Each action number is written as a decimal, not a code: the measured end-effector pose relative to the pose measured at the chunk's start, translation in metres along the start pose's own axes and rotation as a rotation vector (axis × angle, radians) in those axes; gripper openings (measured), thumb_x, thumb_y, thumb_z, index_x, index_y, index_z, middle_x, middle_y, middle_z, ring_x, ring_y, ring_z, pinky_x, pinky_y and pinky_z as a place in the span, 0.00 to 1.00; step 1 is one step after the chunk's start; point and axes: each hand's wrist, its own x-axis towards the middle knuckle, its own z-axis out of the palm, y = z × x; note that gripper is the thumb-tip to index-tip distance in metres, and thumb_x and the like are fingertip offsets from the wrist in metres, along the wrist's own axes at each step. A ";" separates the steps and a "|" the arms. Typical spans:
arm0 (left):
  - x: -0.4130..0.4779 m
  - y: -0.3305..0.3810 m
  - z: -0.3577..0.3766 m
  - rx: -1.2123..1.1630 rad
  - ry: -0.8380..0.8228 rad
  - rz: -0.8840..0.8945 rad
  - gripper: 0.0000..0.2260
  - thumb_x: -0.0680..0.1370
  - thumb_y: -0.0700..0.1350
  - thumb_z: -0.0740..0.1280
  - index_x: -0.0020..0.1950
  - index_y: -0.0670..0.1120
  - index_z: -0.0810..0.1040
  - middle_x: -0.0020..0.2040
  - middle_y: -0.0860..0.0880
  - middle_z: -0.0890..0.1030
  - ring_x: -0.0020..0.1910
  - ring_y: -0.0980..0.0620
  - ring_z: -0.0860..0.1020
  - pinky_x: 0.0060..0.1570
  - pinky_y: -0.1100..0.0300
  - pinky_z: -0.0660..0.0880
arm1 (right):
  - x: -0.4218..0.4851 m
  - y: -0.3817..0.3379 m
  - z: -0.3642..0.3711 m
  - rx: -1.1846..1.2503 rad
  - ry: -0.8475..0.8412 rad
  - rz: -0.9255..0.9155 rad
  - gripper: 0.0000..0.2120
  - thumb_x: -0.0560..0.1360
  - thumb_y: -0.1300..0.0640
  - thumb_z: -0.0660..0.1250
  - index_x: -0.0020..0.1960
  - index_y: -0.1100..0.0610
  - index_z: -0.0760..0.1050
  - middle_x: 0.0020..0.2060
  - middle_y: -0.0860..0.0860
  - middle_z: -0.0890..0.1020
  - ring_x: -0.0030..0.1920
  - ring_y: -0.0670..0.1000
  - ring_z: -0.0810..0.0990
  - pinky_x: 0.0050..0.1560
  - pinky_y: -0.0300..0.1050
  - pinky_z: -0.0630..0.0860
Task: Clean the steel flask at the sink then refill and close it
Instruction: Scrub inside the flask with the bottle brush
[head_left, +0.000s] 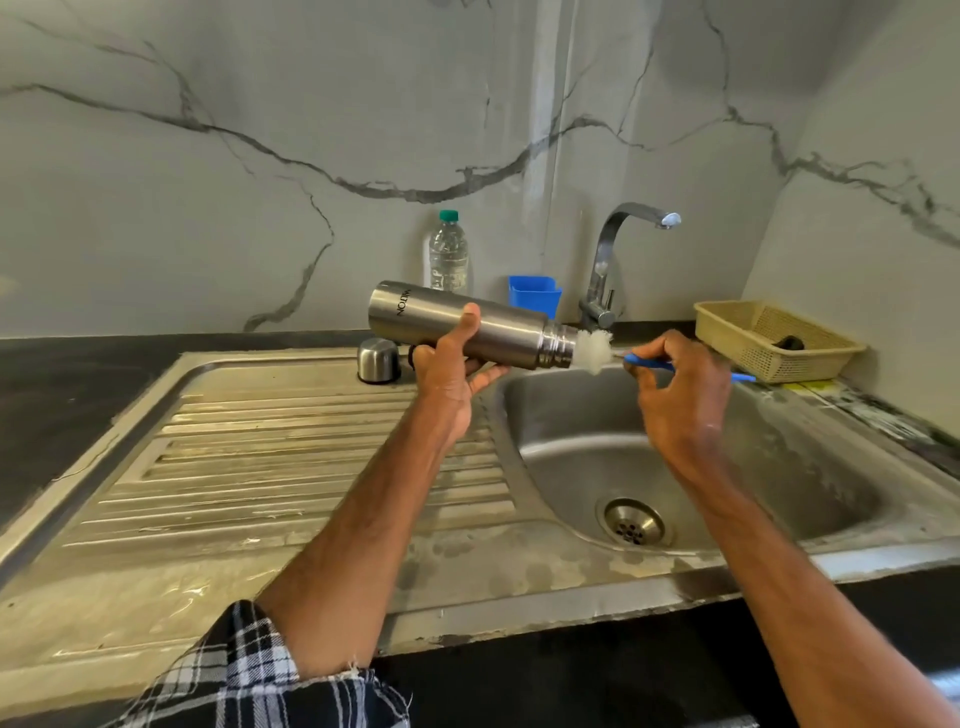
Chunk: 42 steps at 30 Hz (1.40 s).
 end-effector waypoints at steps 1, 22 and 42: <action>-0.002 -0.004 0.002 0.008 -0.001 -0.007 0.26 0.76 0.44 0.76 0.69 0.41 0.68 0.61 0.38 0.81 0.57 0.40 0.83 0.39 0.50 0.83 | -0.003 -0.003 0.004 0.019 -0.006 -0.025 0.08 0.72 0.64 0.76 0.46 0.54 0.80 0.42 0.48 0.83 0.44 0.48 0.80 0.46 0.47 0.80; -0.003 -0.008 0.001 0.036 -0.033 -0.004 0.20 0.76 0.43 0.75 0.64 0.43 0.71 0.60 0.39 0.82 0.56 0.41 0.83 0.44 0.45 0.84 | -0.013 -0.006 0.006 0.063 -0.137 -0.118 0.10 0.74 0.59 0.75 0.47 0.48 0.76 0.39 0.41 0.79 0.43 0.48 0.79 0.52 0.60 0.77; -0.006 -0.005 0.001 0.052 -0.044 0.021 0.18 0.76 0.44 0.75 0.61 0.45 0.72 0.60 0.40 0.82 0.57 0.41 0.83 0.46 0.44 0.84 | -0.005 0.000 0.007 -0.077 -0.244 -0.217 0.12 0.78 0.47 0.65 0.49 0.53 0.83 0.38 0.49 0.83 0.37 0.51 0.79 0.46 0.60 0.77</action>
